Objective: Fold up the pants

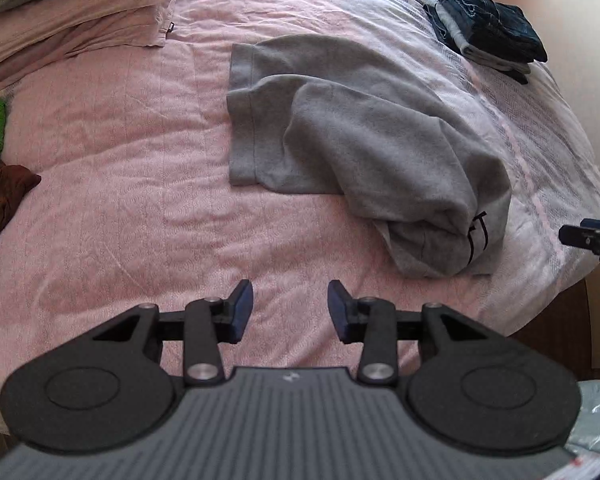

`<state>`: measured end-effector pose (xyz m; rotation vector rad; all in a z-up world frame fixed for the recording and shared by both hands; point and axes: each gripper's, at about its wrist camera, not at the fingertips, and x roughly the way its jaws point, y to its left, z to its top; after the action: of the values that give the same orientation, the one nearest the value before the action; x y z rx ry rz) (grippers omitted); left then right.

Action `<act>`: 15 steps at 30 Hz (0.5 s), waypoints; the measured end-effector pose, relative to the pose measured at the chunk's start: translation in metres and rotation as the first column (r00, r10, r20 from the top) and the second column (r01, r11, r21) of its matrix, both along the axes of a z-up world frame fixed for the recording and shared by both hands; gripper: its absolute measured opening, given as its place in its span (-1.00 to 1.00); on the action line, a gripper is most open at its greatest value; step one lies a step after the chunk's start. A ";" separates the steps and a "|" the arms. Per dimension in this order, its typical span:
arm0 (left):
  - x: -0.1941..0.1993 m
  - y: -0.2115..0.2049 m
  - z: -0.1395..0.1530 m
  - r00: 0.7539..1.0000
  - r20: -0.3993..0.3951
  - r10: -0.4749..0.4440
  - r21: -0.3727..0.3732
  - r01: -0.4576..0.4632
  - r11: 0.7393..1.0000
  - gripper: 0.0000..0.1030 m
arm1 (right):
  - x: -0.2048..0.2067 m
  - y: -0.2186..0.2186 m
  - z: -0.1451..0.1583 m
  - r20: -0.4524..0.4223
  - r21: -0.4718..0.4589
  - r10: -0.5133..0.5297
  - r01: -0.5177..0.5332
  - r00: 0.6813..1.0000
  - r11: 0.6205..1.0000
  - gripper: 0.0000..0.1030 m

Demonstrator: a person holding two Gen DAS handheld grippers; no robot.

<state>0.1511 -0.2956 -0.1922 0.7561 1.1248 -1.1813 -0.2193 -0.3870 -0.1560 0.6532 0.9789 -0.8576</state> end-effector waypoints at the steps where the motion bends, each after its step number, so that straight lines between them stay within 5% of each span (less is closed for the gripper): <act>1: 0.001 0.004 0.001 1.000 0.003 -0.004 0.001 0.004 1.000 -0.29 | 0.004 0.006 -0.006 0.005 0.005 0.016 -0.016 1.000 1.000 0.09; 9: -0.014 0.065 0.030 0.999 0.024 -0.034 -0.011 0.034 0.999 -0.28 | 0.035 0.078 -0.006 -0.026 -0.001 0.095 -0.095 0.995 0.995 0.09; 15: -0.007 0.099 0.027 0.998 0.016 -0.069 -0.012 0.069 0.998 -0.28 | 0.031 0.117 -0.007 -0.031 0.007 0.041 -0.041 0.999 0.999 0.09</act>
<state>0.1443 -0.1968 -0.1647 0.7983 1.0848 -1.2374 -0.1881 -0.2696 -0.1632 0.6245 1.0200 -0.8306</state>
